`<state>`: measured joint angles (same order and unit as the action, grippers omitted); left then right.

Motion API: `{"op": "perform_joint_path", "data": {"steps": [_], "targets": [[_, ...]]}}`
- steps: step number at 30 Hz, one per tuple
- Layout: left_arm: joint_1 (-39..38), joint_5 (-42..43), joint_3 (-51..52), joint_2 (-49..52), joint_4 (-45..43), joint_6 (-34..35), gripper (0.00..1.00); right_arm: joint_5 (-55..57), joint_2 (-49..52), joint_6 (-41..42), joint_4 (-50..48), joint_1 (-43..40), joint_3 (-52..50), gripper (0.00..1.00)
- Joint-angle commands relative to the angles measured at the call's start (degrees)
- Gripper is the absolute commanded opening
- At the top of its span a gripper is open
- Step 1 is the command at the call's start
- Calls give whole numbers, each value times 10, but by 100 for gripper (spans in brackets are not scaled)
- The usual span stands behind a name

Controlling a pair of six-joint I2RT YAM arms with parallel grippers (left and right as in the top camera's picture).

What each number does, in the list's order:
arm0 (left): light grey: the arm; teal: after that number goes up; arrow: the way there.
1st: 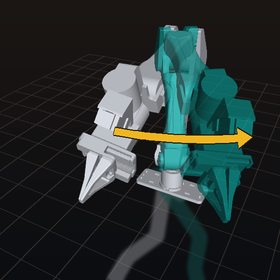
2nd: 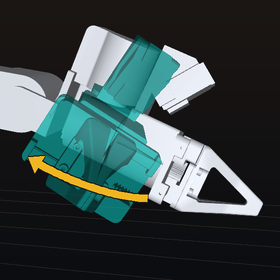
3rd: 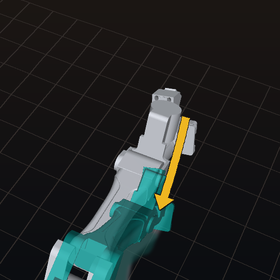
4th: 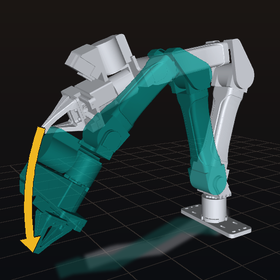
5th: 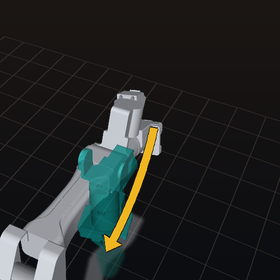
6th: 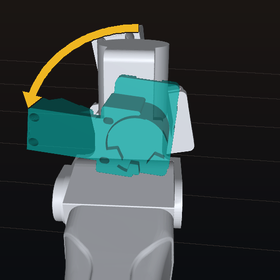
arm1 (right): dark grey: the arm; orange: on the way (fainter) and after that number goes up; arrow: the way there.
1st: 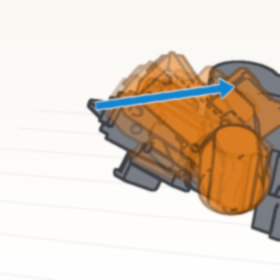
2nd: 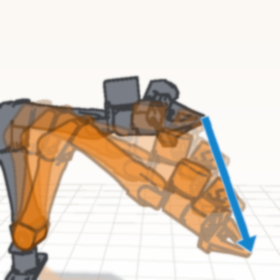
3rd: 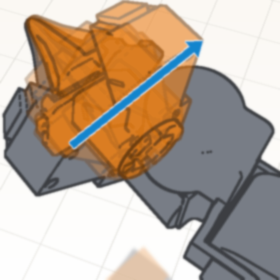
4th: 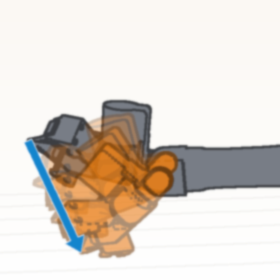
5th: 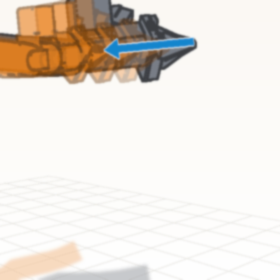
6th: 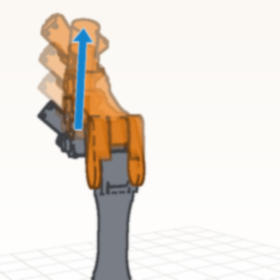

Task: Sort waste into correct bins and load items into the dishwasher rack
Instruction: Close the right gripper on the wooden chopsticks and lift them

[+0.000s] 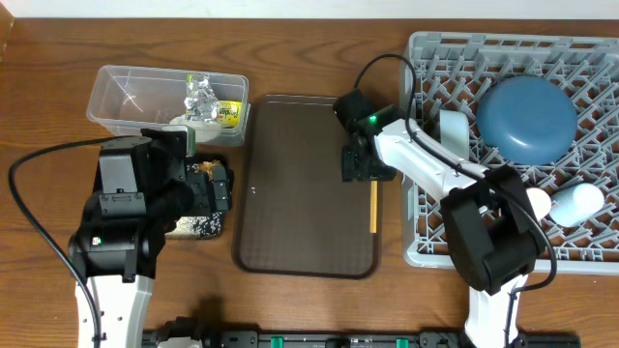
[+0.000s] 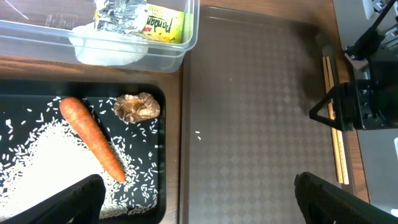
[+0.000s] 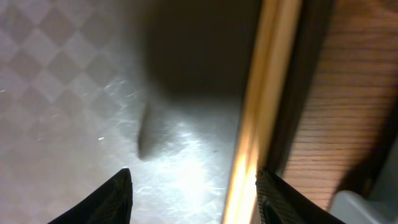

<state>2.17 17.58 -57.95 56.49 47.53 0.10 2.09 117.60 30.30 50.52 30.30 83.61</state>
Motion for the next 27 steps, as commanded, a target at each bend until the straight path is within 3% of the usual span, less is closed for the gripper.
{"op": "perform_joint_path", "data": {"steps": [1, 12, 17, 23, 27], "targets": [[-1, -7, -8, 0, 0, -5, 98, 22, -17, 14, 3, -8, 9, 57], [-1, -7, -8, 0, 0, -5, 98, 8, 30, 10, -7, 2, 9, 58], [-1, -7, -8, 0, 0, -5, 98, -84, 25, -72, -37, 3, 10, 56], [-1, -7, -8, 0, 0, -5, 98, -27, -27, -80, -37, 5, 11, 57], [-1, -7, -8, 0, 0, -5, 98, -34, -45, -70, -38, 6, 11, 51]]}}
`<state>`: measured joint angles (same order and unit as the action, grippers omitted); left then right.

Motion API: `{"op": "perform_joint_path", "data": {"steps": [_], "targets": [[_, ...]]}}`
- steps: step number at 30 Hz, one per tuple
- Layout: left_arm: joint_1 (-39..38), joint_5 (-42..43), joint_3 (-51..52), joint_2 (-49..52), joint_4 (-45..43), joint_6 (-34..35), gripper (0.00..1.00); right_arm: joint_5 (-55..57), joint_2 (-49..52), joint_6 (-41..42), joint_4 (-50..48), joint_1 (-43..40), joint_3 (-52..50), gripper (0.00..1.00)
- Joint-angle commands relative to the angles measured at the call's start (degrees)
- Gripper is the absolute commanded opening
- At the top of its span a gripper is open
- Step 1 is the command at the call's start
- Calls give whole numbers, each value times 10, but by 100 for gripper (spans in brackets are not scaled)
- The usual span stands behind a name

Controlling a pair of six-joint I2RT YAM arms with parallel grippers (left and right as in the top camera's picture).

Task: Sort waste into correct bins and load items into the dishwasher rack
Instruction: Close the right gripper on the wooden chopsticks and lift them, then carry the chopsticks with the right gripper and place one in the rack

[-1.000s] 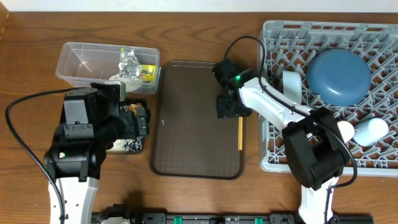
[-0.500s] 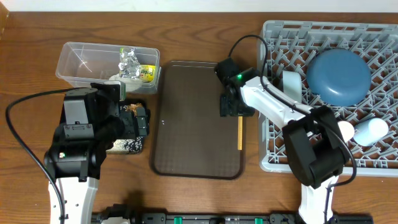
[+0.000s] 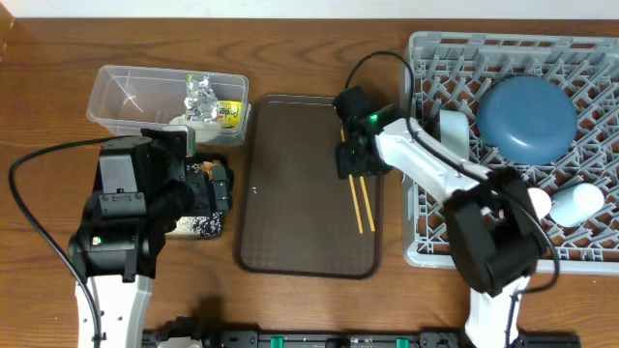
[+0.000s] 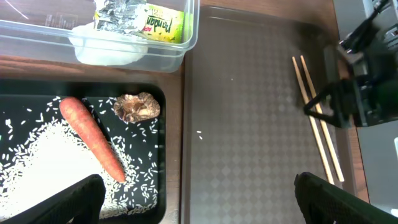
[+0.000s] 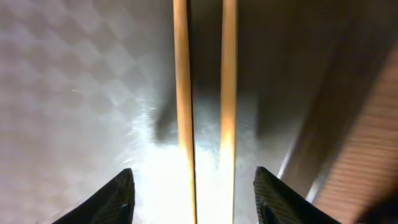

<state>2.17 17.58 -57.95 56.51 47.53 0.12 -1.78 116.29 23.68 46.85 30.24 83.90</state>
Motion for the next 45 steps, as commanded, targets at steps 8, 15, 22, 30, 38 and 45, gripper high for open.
{"op": "perform_joint_path", "data": {"steps": [8, 15, 22, 30, 38, 45], "targets": [[-1, -7, -8, 0, 0, -5, 98, -1, -20, -24, -8, 32, 6, 38], [-1, -7, -8, 0, 0, -5, 98, 16, 31, -23, -12, 56, 6, 40], [-1, -7, -8, 0, 0, -5, 98, 14, 54, 10, -7, 53, 6, 27], [-1, -7, -8, 0, 0, -5, 98, 10, 32, 19, 7, 40, 7, 1], [-1, -7, -8, 0, 0, -5, 98, -7, -77, -35, 7, -1, 8, 1], [-1, -7, -8, 0, 0, -5, 98, -3, -191, -75, 22, -56, 8, 1]]}}
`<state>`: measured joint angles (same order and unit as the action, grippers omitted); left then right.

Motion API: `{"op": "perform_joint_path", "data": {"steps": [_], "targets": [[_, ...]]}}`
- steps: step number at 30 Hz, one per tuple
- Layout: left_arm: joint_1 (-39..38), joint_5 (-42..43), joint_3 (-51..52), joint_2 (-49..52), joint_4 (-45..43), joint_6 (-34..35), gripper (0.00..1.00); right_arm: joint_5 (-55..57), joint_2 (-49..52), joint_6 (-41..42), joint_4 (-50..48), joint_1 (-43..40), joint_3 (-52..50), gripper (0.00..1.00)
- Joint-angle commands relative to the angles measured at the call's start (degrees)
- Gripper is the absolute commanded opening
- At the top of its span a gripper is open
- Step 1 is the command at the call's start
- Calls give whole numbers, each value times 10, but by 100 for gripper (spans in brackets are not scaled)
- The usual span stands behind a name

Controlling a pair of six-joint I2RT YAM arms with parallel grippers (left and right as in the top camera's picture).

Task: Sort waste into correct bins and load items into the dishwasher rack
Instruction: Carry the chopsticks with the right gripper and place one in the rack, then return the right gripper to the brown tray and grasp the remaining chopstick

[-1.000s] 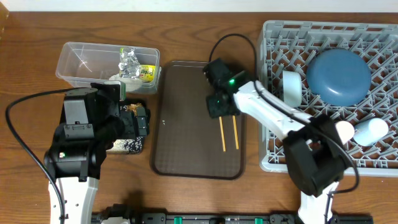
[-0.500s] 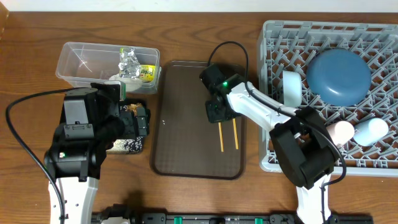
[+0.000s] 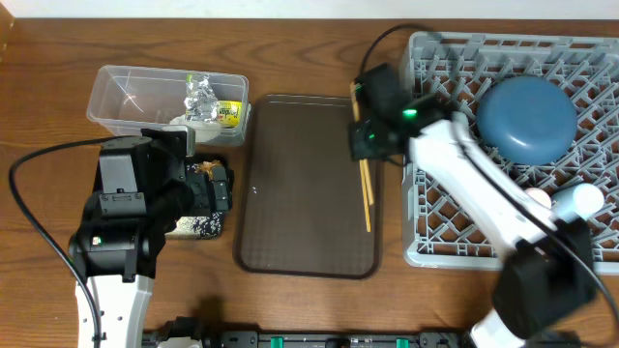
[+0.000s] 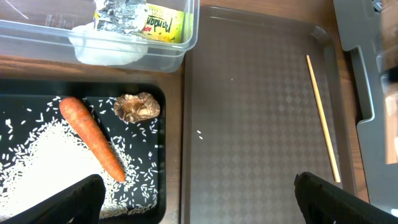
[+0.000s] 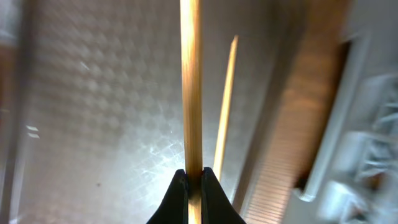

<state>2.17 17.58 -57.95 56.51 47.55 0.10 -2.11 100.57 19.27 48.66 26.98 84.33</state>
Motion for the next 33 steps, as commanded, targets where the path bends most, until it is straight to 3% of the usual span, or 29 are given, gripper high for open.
{"op": "perform_joint_path", "data": {"steps": [1, 7, 13, 26, 33], "targets": [[-1, -7, -8, 0, 0, -5, 98, 9, -52, -33, 6, -41, 3, 1], [-1, -7, -8, 0, 0, -5, 98, 89, -99, -76, 4, -150, 3, 1], [-1, -7, -8, 0, 0, -5, 98, 96, -68, -91, 10, -247, 3, 1], [-1, -7, -8, 0, 0, -5, 98, 83, 0, -127, 9, -281, 3, 1], [-1, -7, -8, 0, 0, -5, 98, 124, -1, -125, 11, -281, 8, 20]]}}
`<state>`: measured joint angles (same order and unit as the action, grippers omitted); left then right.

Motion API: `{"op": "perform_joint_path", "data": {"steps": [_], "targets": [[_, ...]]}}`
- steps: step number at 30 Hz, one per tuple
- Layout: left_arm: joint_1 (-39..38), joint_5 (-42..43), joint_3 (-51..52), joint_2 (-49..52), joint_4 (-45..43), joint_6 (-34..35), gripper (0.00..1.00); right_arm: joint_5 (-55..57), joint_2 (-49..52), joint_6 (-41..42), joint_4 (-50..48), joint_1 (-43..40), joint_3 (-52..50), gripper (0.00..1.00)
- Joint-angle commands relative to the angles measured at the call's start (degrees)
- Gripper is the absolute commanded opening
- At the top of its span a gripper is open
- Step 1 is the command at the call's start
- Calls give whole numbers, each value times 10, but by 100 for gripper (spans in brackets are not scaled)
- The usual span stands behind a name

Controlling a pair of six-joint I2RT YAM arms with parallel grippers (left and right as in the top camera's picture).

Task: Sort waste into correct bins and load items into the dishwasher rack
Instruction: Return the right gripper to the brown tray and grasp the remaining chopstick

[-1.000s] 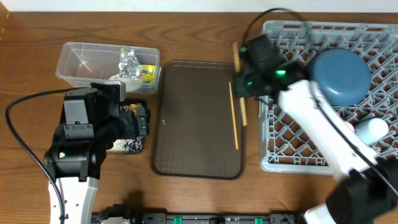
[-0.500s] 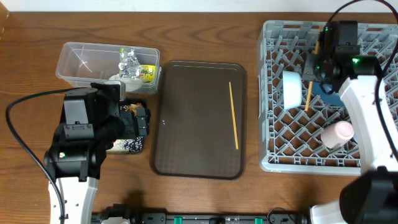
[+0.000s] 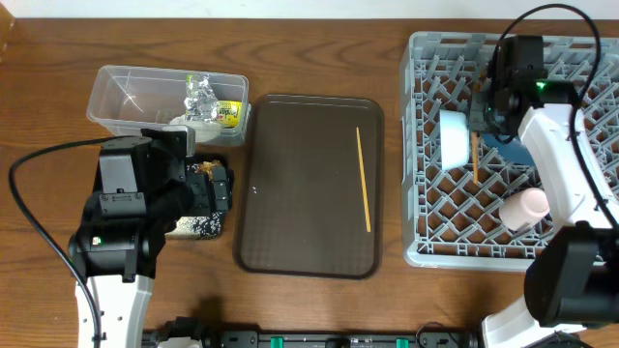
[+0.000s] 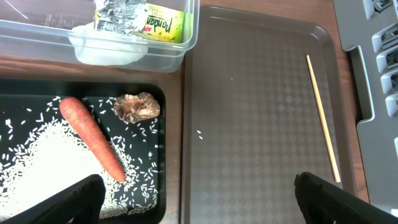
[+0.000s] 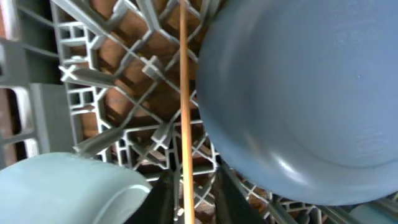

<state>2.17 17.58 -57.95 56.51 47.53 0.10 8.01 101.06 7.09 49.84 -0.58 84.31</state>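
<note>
One wooden chopstick (image 3: pixel 363 179) lies lengthwise on the right side of the brown tray (image 3: pixel 300 184), also visible as the chopstick (image 4: pixel 322 118) in the left wrist view. The other chopstick (image 3: pixel 474 155) is in the grey dishwasher rack (image 3: pixel 426 242), between a pale cup (image 3: pixel 453 137) and the blue bowl (image 5: pixel 298 93). My right gripper (image 5: pixel 189 202) is low over the rack, open, its fingers a little apart on either side of that chopstick (image 5: pixel 184 93). My left gripper (image 4: pixel 199 211) hangs open over the boundary of black tray and brown tray, holding nothing.
A clear bin (image 3: pixel 126 92) at the back left holds foil and a yellow wrapper. The black tray (image 4: pixel 163 155) holds rice, a carrot (image 4: pixel 90 137) and a mushroom (image 4: pixel 137 107). A pink cup (image 3: pixel 523 208) lies in the rack's front right.
My right gripper was shut on one chopstick above the tray's right edge; now it is over the rack by the blue bowl, its fingers parted, the chopstick in the rack. The left arm is unchanged.
First my right gripper stood open over the chopsticks at the tray's right rim. Then both sticks lay further in on the tray between its open fingers. Then it held one lifted, the other left on the tray. Now that stick is in the rack.
</note>
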Motion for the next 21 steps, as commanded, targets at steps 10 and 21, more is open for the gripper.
{"op": "perform_joint_path", "data": {"steps": [10, 21], "targets": [[-1, -7, -8, 0, 0, -5, 98, -87, -123, -3, 14, 55, 12, 44], [-1, -7, -8, 0, 0, -5, 98, -108, -71, 88, 17, 263, 2, 42]]}}
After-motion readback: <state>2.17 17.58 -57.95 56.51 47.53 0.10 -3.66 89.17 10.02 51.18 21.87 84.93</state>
